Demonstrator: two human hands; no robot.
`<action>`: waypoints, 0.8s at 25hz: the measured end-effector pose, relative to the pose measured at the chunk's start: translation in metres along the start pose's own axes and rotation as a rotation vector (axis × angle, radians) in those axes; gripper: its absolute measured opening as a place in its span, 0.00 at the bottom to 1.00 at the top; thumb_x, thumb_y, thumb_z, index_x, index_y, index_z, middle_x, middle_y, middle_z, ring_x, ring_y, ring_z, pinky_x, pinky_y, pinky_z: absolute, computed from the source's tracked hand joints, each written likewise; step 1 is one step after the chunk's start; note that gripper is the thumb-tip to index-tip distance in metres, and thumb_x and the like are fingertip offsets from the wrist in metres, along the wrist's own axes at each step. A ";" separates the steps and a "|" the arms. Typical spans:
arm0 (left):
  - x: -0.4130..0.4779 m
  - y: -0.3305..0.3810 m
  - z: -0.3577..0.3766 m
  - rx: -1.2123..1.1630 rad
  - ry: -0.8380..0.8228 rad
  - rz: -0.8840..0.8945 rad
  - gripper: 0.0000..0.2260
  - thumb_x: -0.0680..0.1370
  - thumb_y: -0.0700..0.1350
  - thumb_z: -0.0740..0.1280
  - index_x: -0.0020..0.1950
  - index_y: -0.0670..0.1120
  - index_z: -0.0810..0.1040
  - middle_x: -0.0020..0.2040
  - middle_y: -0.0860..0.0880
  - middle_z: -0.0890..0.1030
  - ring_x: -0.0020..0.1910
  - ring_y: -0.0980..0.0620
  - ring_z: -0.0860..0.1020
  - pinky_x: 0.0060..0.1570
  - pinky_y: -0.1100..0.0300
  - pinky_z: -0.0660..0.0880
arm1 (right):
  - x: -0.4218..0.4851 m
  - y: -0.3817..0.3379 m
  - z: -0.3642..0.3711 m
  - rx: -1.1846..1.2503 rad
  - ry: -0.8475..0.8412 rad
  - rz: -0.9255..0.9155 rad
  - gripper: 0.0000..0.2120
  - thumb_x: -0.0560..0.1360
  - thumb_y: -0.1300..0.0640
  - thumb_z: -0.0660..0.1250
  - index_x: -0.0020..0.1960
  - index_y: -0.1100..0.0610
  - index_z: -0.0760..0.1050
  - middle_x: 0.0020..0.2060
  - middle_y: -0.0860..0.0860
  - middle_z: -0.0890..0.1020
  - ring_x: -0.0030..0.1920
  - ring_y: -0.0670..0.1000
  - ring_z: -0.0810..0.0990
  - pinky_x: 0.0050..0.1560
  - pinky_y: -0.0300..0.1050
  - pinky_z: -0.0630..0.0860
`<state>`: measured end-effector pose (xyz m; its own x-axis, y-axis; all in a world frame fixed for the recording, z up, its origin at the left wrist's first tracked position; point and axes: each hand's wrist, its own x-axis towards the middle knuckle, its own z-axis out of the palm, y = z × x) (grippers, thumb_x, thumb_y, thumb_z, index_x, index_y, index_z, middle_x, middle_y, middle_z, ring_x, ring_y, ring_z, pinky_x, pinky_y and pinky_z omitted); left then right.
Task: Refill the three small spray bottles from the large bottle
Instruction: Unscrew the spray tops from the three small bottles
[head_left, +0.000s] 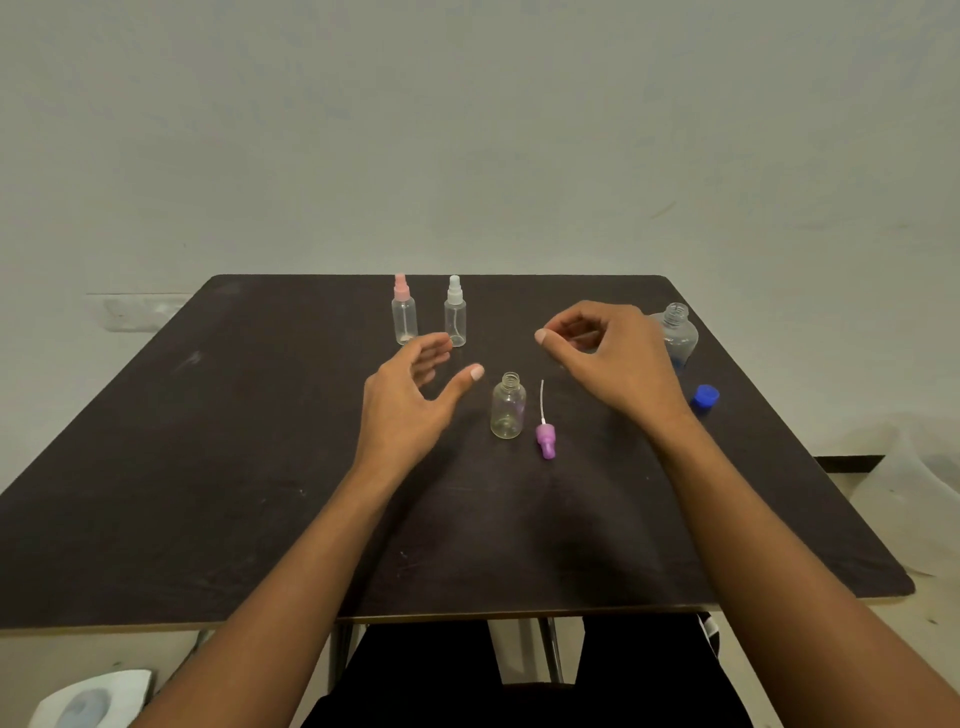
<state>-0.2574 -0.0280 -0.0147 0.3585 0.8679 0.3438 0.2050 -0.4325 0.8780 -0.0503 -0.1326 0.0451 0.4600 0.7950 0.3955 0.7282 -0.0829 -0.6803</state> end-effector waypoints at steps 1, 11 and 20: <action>0.011 -0.002 0.002 -0.005 0.020 -0.008 0.26 0.77 0.57 0.77 0.72 0.49 0.79 0.64 0.56 0.84 0.62 0.63 0.81 0.66 0.63 0.78 | 0.010 -0.002 0.004 -0.003 0.000 -0.004 0.07 0.77 0.44 0.75 0.48 0.47 0.86 0.40 0.39 0.86 0.43 0.37 0.85 0.42 0.26 0.78; 0.109 -0.044 0.044 0.161 0.017 -0.132 0.31 0.78 0.51 0.77 0.77 0.44 0.71 0.73 0.45 0.78 0.72 0.46 0.77 0.66 0.57 0.73 | 0.123 -0.005 0.080 -0.080 -0.140 -0.063 0.18 0.73 0.47 0.80 0.59 0.55 0.85 0.46 0.48 0.88 0.44 0.42 0.85 0.54 0.38 0.81; 0.142 -0.062 0.065 0.129 0.015 -0.176 0.21 0.79 0.51 0.76 0.68 0.44 0.77 0.63 0.46 0.83 0.64 0.49 0.80 0.55 0.61 0.73 | 0.166 0.002 0.122 -0.158 -0.258 -0.109 0.20 0.73 0.48 0.81 0.59 0.58 0.86 0.49 0.52 0.88 0.49 0.48 0.87 0.56 0.43 0.83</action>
<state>-0.1602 0.1061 -0.0423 0.2934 0.9360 0.1944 0.3789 -0.3006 0.8752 -0.0342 0.0727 0.0336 0.2460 0.9286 0.2777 0.8451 -0.0652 -0.5307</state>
